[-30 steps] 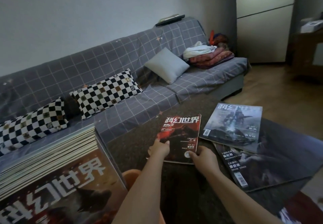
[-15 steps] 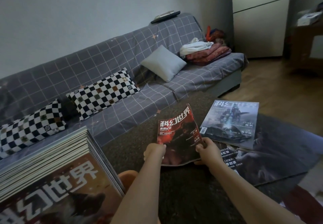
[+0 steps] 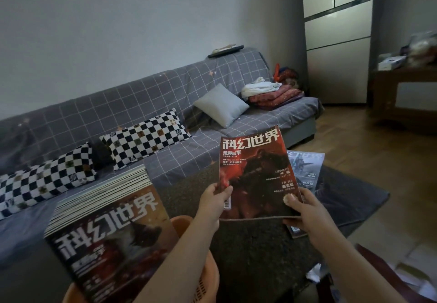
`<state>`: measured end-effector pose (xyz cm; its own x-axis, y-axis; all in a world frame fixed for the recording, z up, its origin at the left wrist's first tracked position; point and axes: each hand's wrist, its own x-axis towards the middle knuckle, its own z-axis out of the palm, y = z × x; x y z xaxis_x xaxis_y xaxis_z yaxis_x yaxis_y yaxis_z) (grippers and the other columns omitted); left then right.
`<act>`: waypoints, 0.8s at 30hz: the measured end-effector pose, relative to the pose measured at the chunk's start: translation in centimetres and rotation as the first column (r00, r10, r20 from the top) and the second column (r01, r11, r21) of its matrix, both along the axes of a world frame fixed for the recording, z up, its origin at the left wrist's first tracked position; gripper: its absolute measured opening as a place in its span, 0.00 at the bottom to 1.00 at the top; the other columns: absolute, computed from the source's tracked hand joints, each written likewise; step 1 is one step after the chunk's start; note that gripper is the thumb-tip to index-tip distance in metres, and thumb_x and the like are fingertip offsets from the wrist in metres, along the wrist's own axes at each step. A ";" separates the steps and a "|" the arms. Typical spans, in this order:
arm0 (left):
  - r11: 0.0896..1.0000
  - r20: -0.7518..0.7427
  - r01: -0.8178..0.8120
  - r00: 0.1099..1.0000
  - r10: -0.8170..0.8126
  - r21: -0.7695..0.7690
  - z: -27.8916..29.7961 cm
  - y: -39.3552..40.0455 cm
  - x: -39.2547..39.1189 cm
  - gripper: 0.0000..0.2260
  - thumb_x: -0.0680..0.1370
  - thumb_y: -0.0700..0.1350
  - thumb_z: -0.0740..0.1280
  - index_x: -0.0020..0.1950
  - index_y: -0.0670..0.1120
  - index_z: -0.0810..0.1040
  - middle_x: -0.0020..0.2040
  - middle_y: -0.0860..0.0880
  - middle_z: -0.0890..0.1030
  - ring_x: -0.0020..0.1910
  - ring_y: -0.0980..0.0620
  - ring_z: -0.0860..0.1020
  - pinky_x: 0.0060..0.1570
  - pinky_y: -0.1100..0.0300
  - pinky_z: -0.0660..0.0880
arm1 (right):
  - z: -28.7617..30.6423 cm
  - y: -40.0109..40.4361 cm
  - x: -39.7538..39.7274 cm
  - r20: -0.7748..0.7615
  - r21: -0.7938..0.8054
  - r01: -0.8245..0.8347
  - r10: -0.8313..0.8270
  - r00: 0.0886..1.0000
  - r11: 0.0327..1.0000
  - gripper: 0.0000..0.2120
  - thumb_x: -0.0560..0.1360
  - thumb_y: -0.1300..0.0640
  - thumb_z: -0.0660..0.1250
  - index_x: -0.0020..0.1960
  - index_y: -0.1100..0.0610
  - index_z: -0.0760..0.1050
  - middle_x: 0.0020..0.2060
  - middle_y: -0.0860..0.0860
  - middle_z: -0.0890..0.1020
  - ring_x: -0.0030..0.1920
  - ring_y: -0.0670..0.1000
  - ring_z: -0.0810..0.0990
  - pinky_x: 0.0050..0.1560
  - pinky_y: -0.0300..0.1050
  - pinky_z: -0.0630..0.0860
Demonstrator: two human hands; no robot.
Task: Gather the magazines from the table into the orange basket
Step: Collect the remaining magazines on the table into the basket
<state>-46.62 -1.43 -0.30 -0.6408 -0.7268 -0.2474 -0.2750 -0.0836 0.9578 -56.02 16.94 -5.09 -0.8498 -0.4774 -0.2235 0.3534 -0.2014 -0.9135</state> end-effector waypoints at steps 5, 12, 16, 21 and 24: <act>0.991 -0.167 -0.064 0.985 0.044 -0.116 1.9 3.0 6.2 0.05 0.77 0.47 0.67 0.52 0.52 0.73 0.50 0.47 0.81 0.48 0.47 0.81 0.47 0.50 0.80 | 1.7 1.9 3.4 -0.073 -0.072 -0.109 0.104 0.992 0.991 0.08 0.75 0.61 0.67 0.52 0.50 0.76 0.52 0.55 0.81 0.51 0.57 0.80 0.41 0.51 0.79; 0.940 -0.316 -0.245 0.935 0.163 -0.238 3.8 3.5 16.6 0.05 0.78 0.49 0.65 0.51 0.60 0.74 0.50 0.53 0.82 0.48 0.54 0.81 0.44 0.56 0.79 | 4.7 -1.3 10.0 -0.287 -0.064 -0.228 0.201 0.937 0.972 0.18 0.75 0.59 0.66 0.63 0.47 0.70 0.52 0.49 0.82 0.51 0.49 0.80 0.52 0.48 0.76; 0.891 -0.336 -0.327 0.917 0.217 -0.317 4.3 2.6 22.2 0.09 0.70 0.64 0.62 0.49 0.74 0.71 0.50 0.57 0.81 0.46 0.55 0.82 0.44 0.53 0.81 | 5.9 -4.3 13.4 -0.269 -0.036 -0.334 0.313 0.911 0.942 0.17 0.75 0.59 0.66 0.62 0.50 0.69 0.55 0.51 0.81 0.55 0.54 0.80 0.58 0.59 0.75; 0.873 -0.324 -0.398 0.896 0.304 -0.282 3.4 0.3 26.9 0.08 0.72 0.60 0.65 0.50 0.69 0.75 0.49 0.53 0.84 0.44 0.53 0.84 0.41 0.51 0.82 | 6.4 -7.7 16.9 -0.332 0.027 -0.387 0.373 0.866 0.922 0.13 0.74 0.59 0.66 0.58 0.52 0.72 0.51 0.50 0.82 0.51 0.50 0.82 0.51 0.51 0.78; 0.848 -0.279 -0.434 0.892 0.356 -0.305 2.3 -1.2 28.9 0.07 0.76 0.50 0.68 0.52 0.61 0.75 0.48 0.52 0.83 0.42 0.55 0.84 0.35 0.58 0.81 | 5.9 -9.6 18.2 -0.405 0.117 -0.386 0.399 0.823 0.915 0.09 0.74 0.57 0.66 0.54 0.49 0.73 0.48 0.48 0.83 0.47 0.46 0.83 0.48 0.47 0.79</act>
<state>-17.77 -2.65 1.97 -0.2877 -0.9417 0.1747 -0.0864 0.2072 0.9745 -37.79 7.33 0.80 -0.6079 -0.7894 0.0858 -0.0125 -0.0985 -0.9951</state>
